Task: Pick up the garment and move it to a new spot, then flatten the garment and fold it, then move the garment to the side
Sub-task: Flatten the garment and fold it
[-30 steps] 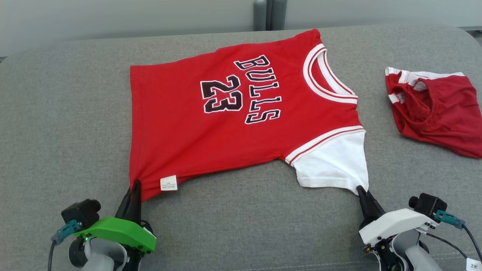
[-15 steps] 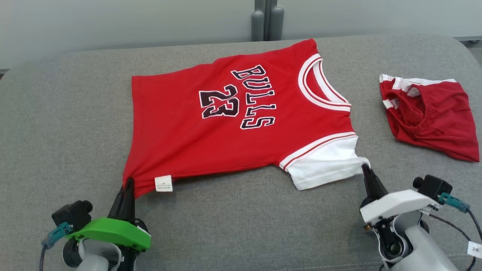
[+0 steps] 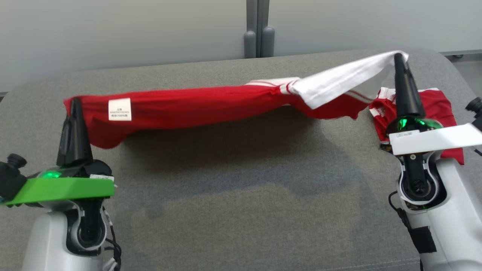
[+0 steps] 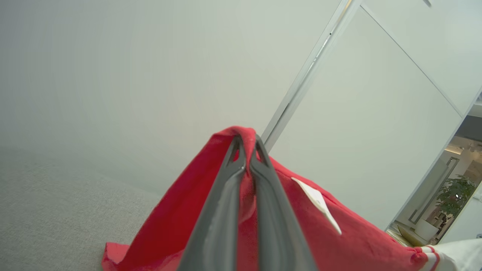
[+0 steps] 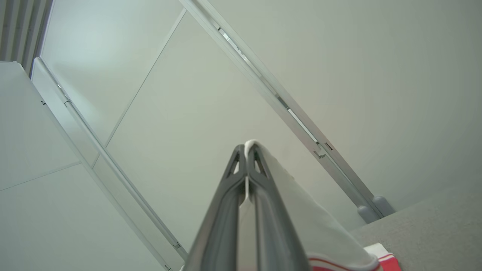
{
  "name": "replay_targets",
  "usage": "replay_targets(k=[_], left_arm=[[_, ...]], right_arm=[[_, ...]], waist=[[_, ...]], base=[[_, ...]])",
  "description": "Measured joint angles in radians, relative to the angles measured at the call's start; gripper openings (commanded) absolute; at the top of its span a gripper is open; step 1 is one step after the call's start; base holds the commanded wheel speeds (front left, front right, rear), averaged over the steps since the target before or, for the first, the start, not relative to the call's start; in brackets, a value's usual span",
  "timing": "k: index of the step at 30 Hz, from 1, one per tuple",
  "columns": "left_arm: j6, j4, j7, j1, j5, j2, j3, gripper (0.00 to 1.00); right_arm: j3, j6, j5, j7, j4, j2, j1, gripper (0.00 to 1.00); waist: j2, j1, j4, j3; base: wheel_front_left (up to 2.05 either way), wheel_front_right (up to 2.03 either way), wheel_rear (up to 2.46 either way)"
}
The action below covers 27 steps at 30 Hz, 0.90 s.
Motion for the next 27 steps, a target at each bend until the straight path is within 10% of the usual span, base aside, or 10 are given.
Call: replay_targets(k=[13, 22, 27], left_arm=[[-0.009, -0.416, 0.014, -0.123, 0.044, 0.063, -0.028, 0.0], [0.047, -0.232, 0.239, -0.174, 0.026, 0.092, -0.096, 0.0], [0.116, -0.111, 0.283, -0.338, 0.044, 0.109, -0.027, 0.0]], right_arm=[[-0.173, 0.0, 0.025, -0.006, -0.529, -0.064, -0.082, 0.0], [-0.062, -0.054, 0.038, 0.136, -0.295, -0.086, -0.09, 0.0], [-0.021, -0.101, -0.055, 0.187, -0.135, -0.087, -0.351, 0.0]], waist=[[0.0, 0.0, -0.044, -0.055], [0.0, 0.0, -0.027, 0.009], [0.0, 0.0, -0.018, 0.067]], base=[[0.0, 0.0, 0.0], [0.0, 0.0, 0.0], [0.0, 0.0, 0.0]])
